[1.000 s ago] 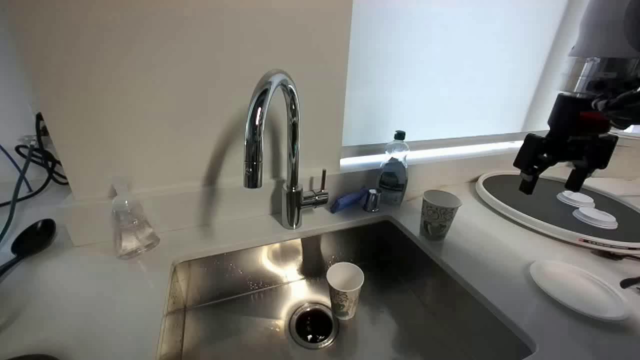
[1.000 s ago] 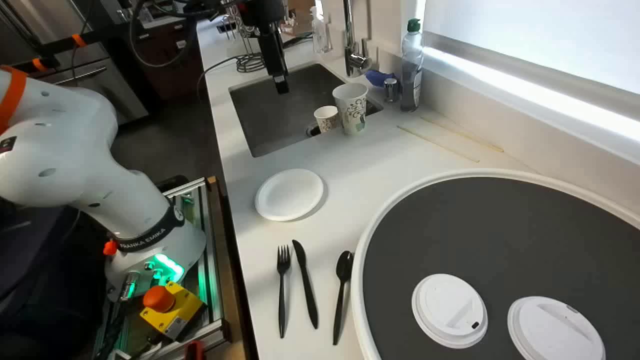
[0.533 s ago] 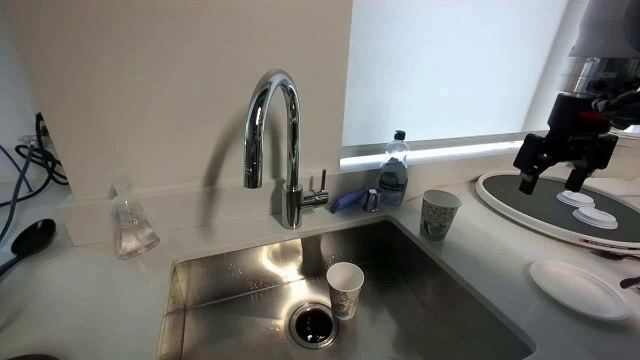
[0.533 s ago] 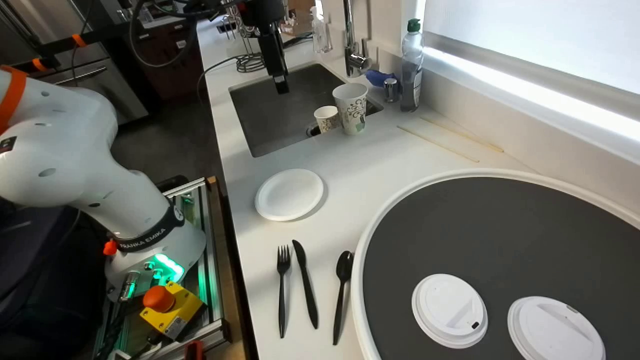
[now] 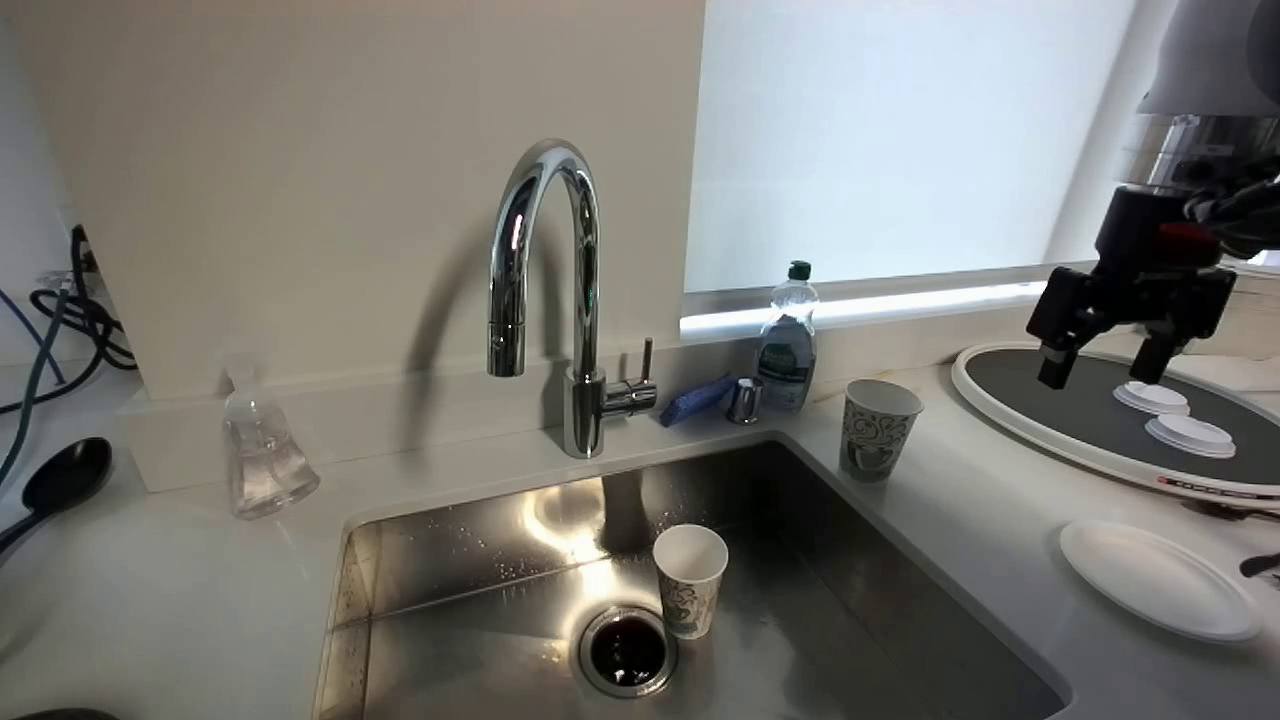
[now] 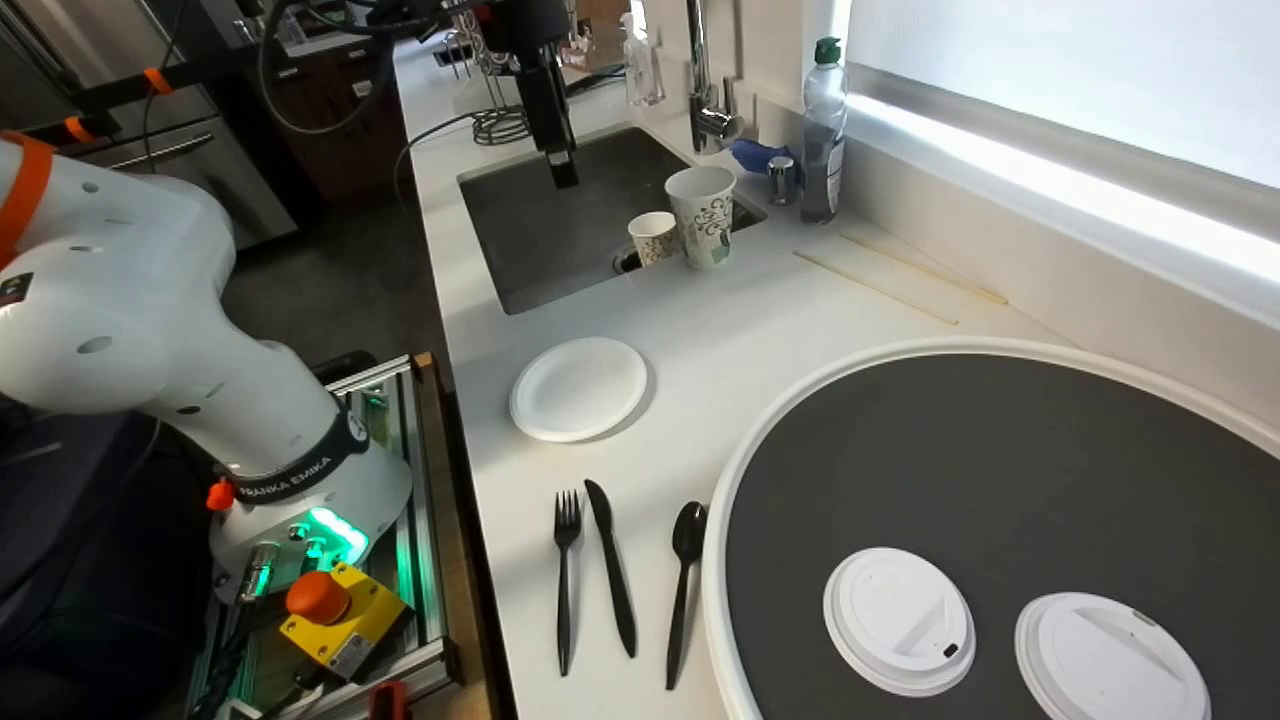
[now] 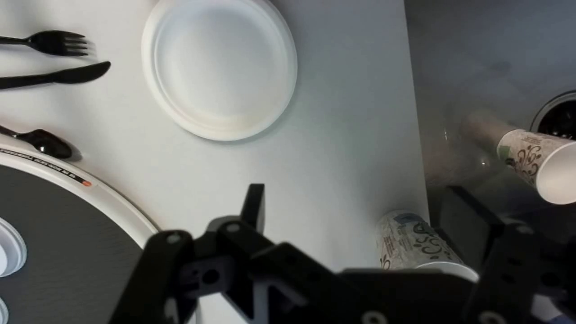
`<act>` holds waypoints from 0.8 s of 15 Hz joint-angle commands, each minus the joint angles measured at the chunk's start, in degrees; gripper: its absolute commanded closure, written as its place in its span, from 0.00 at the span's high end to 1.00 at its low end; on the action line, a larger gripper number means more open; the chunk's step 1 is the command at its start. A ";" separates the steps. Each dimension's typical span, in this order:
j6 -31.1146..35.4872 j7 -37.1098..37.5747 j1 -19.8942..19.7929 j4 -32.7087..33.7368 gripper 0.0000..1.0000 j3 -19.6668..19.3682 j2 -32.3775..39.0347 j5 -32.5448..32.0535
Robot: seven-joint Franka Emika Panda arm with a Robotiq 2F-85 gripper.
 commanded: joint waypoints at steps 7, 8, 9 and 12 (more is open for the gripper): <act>0.96 -3.03 1.49 5.82 1.00 1.02 5.61 -0.86; 1.57 -3.38 2.16 7.94 1.00 1.96 8.10 -1.05; 2.54 -3.52 2.77 9.90 1.00 2.92 10.42 -1.34; 7.28 -4.49 5.25 14.89 1.00 5.22 17.25 -1.06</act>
